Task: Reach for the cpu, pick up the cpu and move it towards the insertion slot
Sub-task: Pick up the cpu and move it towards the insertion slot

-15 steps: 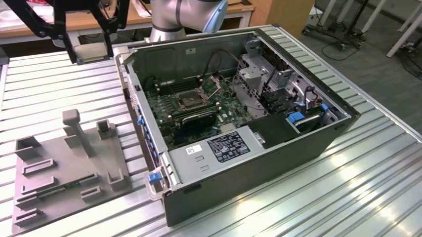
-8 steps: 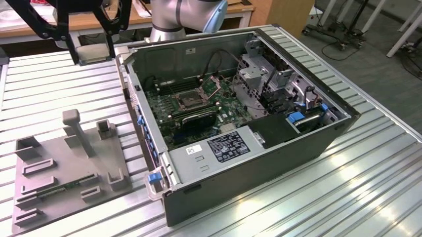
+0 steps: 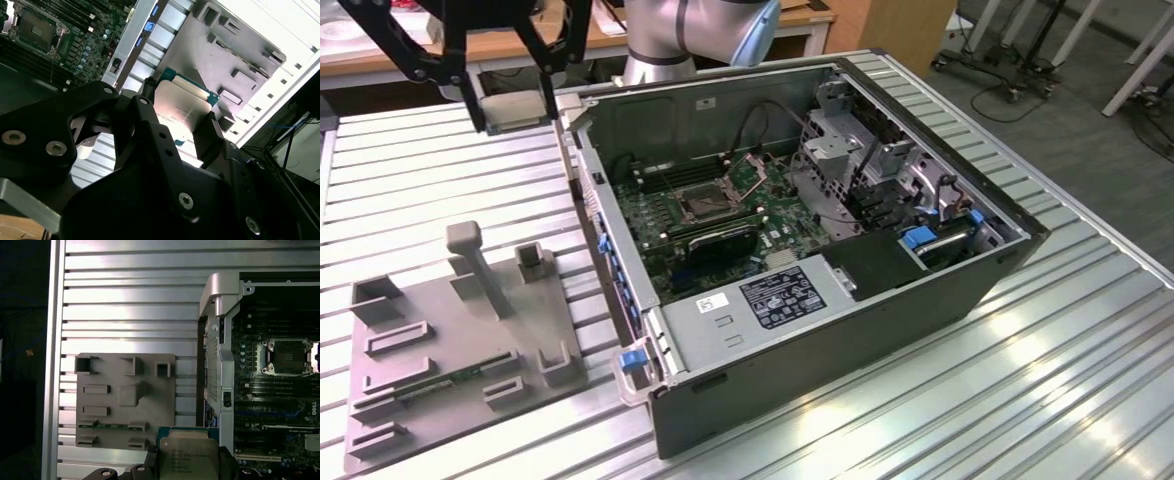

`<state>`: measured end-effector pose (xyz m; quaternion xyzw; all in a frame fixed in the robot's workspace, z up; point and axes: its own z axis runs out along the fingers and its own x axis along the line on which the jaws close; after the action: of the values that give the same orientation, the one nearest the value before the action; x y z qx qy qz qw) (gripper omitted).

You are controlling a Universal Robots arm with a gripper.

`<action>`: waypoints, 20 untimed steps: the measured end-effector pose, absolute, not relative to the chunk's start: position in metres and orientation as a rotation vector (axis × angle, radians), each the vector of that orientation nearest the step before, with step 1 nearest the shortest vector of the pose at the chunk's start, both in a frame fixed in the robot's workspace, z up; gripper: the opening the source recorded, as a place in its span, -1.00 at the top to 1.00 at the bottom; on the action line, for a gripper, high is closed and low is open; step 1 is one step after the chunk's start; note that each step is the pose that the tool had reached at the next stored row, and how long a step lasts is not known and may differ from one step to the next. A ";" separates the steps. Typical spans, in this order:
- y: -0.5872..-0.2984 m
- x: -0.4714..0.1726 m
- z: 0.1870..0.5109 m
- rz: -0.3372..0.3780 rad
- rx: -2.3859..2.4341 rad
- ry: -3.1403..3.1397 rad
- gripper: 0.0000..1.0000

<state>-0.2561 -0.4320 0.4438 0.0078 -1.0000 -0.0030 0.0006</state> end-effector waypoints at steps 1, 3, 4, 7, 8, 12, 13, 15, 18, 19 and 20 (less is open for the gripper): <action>-0.432 -0.256 0.444 -0.009 0.025 -3.140 -0.09; -0.432 -0.255 0.443 -0.009 0.025 -3.140 -0.09; -0.431 -0.254 0.443 -0.009 0.025 -3.140 -0.09; -0.431 -0.253 0.442 -0.010 0.025 -3.140 -0.09; -0.431 -0.253 0.442 -0.009 0.024 -3.140 -0.09; -0.431 -0.251 0.441 -0.009 0.025 -3.140 -0.09; -0.430 -0.251 0.441 -0.009 0.024 -3.140 -0.09; -0.430 -0.250 0.441 -0.009 0.025 -3.140 -0.09; -0.430 -0.249 0.440 -0.009 0.025 -3.140 -0.09; -0.430 -0.249 0.440 -0.010 0.025 -3.140 -0.09; -0.430 -0.249 0.440 -0.010 0.025 -3.140 -0.09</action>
<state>-0.2487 -0.4299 0.4402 0.0078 -1.0000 -0.0030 0.0006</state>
